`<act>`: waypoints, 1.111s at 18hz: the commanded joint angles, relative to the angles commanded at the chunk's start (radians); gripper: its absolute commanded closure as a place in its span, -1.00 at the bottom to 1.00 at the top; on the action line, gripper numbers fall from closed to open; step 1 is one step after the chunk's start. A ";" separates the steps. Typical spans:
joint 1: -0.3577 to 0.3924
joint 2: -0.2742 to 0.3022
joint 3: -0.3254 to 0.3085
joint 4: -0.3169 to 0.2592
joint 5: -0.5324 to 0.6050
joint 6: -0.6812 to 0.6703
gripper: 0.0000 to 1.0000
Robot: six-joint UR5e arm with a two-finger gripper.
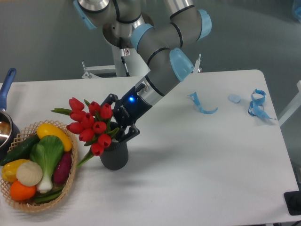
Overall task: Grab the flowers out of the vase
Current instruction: 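Close the gripper on the tulip stems, then lift the held tulips up out of the grey vase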
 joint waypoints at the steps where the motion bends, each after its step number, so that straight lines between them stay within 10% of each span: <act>1: 0.002 0.002 0.000 0.000 -0.002 0.000 0.17; 20: 0.020 0.164 0.041 0.000 -0.107 -0.294 0.27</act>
